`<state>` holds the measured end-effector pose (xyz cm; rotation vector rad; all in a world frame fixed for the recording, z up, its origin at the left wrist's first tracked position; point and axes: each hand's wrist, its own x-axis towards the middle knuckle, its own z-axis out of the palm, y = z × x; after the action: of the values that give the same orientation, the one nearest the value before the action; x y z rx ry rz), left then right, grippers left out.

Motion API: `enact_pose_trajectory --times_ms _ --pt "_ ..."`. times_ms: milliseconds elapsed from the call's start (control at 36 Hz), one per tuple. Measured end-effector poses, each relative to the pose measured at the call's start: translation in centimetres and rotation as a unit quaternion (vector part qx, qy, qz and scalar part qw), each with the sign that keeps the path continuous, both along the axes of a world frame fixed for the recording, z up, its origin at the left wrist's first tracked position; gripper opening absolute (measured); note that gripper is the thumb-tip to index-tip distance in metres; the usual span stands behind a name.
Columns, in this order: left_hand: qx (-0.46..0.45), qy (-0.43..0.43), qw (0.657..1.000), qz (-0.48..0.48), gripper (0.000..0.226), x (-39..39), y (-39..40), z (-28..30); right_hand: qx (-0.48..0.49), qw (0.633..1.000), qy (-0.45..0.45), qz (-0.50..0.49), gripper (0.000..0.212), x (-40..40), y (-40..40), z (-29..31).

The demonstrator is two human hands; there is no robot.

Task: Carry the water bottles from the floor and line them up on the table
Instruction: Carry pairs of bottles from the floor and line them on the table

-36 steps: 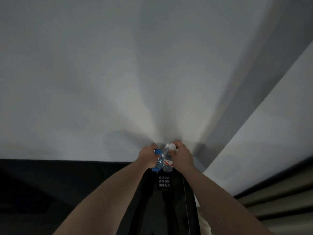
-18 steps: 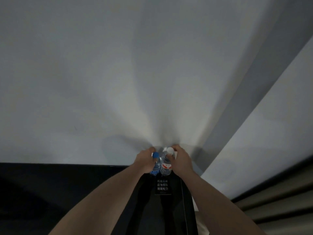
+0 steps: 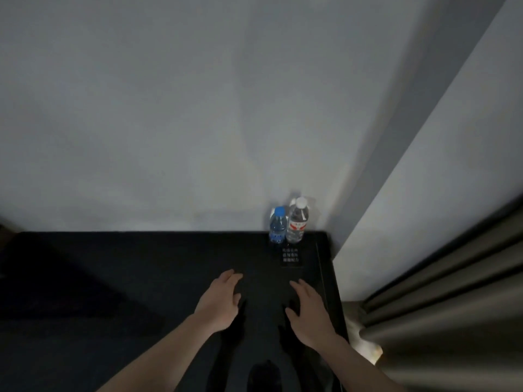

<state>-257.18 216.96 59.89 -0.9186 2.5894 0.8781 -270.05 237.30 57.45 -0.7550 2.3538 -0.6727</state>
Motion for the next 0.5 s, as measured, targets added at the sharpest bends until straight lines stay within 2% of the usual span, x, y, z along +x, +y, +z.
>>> enact_pose_trajectory --times_ms 250,500 --pt "-0.055 0.039 0.998 -0.018 0.062 8.6 0.6 2.2 -0.003 0.997 0.018 0.072 0.075 5.9 -3.2 3.0" --pt "-0.118 0.077 0.989 -0.045 0.065 15.8 -4.6 5.7 0.018 0.997 0.039 0.066 0.079 12.4 -5.9 7.2"
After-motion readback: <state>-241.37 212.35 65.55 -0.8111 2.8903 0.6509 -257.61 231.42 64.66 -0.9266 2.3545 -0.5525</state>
